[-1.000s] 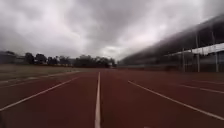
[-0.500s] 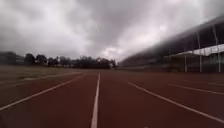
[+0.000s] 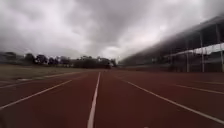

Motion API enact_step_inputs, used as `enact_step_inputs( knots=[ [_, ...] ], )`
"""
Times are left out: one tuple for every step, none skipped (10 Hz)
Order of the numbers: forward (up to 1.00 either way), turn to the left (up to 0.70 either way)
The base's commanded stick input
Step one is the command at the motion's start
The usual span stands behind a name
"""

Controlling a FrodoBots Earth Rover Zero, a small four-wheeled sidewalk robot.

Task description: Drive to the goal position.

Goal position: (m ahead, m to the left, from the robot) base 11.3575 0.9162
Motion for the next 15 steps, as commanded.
enact_step_inputs(
  knots=[
    [0.70,0.00],
    [0.70,0.00],
    [0.70,0.00],
    [0.70,0.00],
    [0.70,0.00],
    [0.70,0.00],
    [0.70,0.00],
    [0.70,0.00],
    [0.70,0.00],
    [0.70,0.00],
    [0.70,0.00],
    [0.70,0.00],
    [0.70,0.00],
    [0.70,0.00],
    [0.70,0.00]
  ],
)
